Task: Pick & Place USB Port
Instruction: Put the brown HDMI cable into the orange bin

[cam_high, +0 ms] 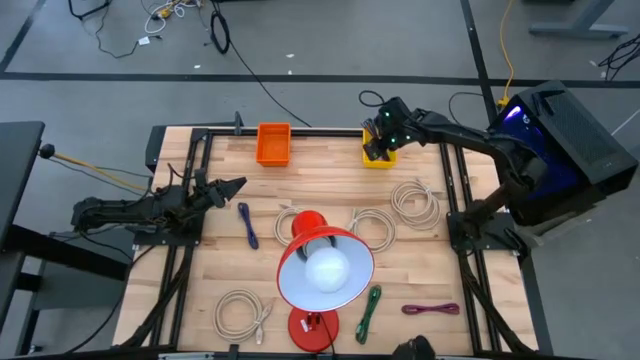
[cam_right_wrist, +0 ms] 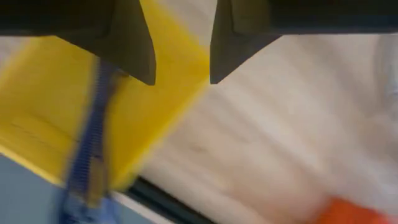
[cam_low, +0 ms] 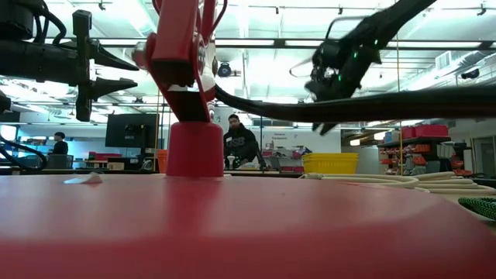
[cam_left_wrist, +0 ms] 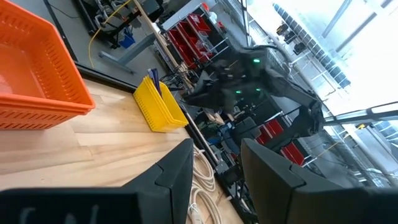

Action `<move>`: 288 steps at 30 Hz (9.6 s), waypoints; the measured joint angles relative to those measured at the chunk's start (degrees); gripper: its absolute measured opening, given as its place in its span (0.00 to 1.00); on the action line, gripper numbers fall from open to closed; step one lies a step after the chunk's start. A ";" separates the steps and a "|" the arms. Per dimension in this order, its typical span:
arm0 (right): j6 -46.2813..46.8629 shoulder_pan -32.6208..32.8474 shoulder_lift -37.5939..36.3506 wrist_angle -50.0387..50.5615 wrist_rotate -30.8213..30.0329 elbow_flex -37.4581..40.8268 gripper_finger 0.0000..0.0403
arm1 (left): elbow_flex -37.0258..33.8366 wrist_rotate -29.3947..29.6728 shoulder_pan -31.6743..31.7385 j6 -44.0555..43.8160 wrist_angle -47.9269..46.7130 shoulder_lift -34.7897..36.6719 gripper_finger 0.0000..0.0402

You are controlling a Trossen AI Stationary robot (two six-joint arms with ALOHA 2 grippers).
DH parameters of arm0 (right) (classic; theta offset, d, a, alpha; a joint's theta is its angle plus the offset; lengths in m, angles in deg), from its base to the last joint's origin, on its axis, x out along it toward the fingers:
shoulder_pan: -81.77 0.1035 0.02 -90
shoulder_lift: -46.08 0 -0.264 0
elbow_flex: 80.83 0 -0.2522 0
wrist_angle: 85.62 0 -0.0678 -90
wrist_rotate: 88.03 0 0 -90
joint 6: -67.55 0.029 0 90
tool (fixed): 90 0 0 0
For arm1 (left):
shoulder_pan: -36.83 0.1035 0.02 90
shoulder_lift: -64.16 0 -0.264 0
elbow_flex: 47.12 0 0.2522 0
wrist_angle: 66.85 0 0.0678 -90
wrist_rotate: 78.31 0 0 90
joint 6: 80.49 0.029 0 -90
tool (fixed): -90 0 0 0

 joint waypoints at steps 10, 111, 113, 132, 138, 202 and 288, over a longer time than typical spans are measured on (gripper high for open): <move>-4.43 17.88 -4.03 13.39 -5.07 -0.02 0.40 | 0.00 -0.04 0.00 0.00 -0.49 0.00 0.35; -11.15 36.56 11.72 13.16 -5.38 -40.63 0.03 | 44.78 -26.64 11.26 14.60 8.41 -56.65 0.35; -12.11 37.18 11.72 13.95 -7.20 -40.63 0.03 | 47.64 -29.38 12.37 15.35 8.55 -58.61 0.35; -15.33 35.65 11.32 16.63 -13.84 -40.56 0.02 | 51.67 -36.86 12.96 11.66 9.91 -65.72 0.35; -13.85 35.83 11.42 15.33 -11.50 -40.59 0.02 | 51.71 -35.88 12.94 11.58 10.37 -66.53 0.35; -12.37 34.12 8.77 19.15 -17.23 -40.65 0.37 | 51.67 -32.80 37.60 29.43 -16.56 -62.38 0.08; -8.82 33.60 8.88 19.96 -20.26 -40.59 0.37 | 38.18 -48.22 53.11 28.79 -16.03 -68.66 0.27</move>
